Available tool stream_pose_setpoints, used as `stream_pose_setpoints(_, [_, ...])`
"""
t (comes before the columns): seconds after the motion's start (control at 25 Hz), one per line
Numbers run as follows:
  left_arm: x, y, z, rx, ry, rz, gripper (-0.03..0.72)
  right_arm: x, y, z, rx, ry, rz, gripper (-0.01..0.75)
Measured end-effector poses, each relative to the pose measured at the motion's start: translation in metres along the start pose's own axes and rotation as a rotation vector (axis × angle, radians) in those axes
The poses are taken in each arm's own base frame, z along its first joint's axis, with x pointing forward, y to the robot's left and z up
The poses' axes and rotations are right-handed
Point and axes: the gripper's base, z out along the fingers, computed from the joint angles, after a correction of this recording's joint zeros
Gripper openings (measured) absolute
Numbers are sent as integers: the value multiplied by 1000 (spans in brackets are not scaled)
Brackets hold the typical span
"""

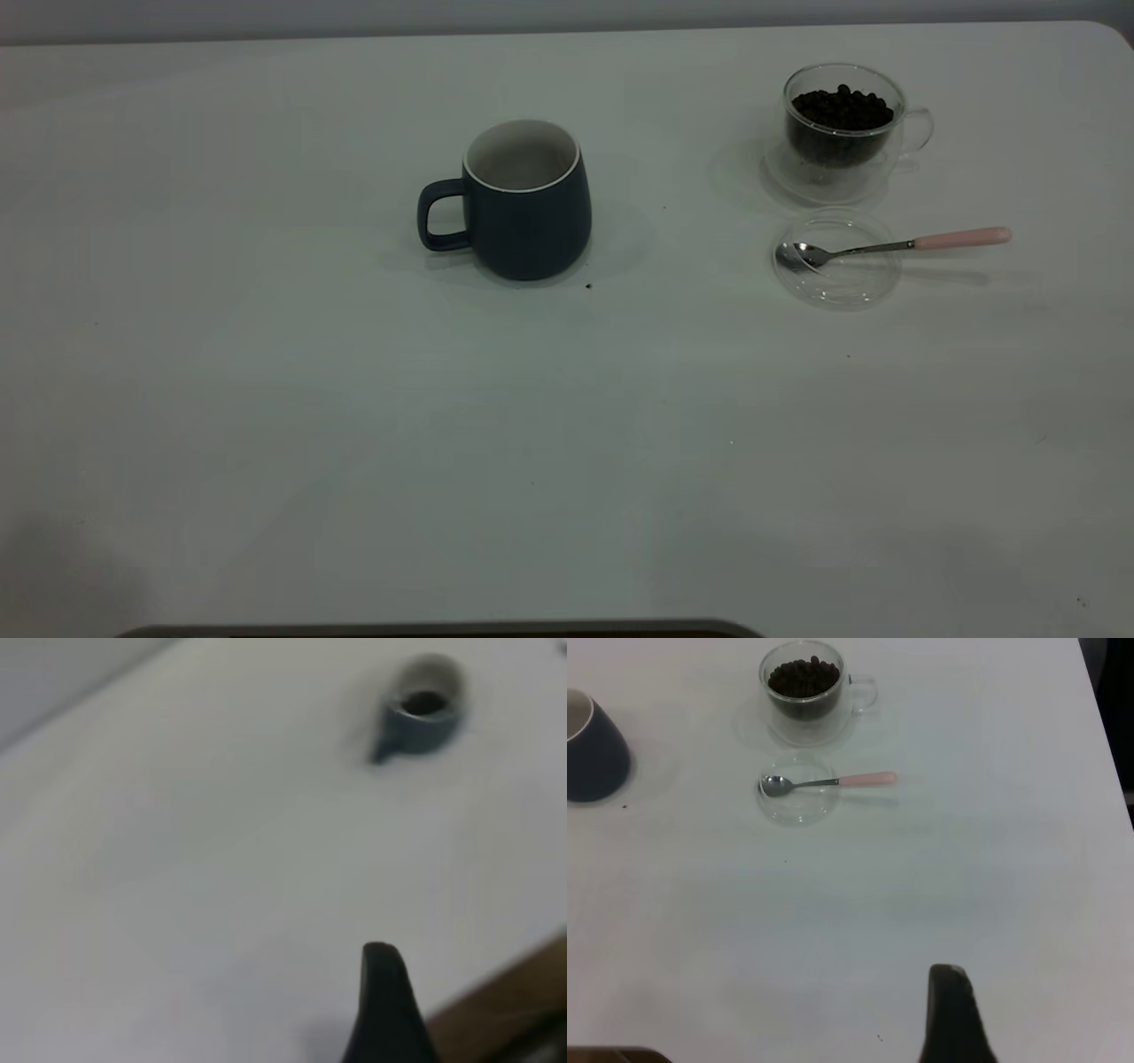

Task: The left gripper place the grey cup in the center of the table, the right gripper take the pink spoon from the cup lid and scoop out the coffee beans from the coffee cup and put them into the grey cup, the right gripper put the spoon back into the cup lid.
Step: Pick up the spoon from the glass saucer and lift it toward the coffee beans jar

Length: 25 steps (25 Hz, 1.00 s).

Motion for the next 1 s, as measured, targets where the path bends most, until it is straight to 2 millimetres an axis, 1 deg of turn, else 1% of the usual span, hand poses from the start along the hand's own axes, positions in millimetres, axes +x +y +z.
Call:
stream_pose_setpoints(0.16, [57,-16,12,88,33,-23,569,0,0,0,0,0,0,537])
stream_pose_setpoints(0.32, [110,-29,32,131,71,-34,569,0,0,0,0,0,0,537])
stream_pose_setpoints(0.4, [133,-33,40,136,68,-38,569,0,0,0,0,0,0,537])
stream_pose_setpoints(0.48, [148,-35,45,134,52,-41,569,0,0,0,0,0,0,537])
stream_pose_setpoints(0.56, [161,-37,48,131,20,-42,569,0,0,0,0,0,0,537])
stream_pose_setpoints(0.68, [171,-38,48,124,-42,-43,569,0,0,0,0,0,0,537])
stream_pose_setpoints(1.0, [182,-39,39,112,-148,-44,569,0,0,0,0,0,0,537])
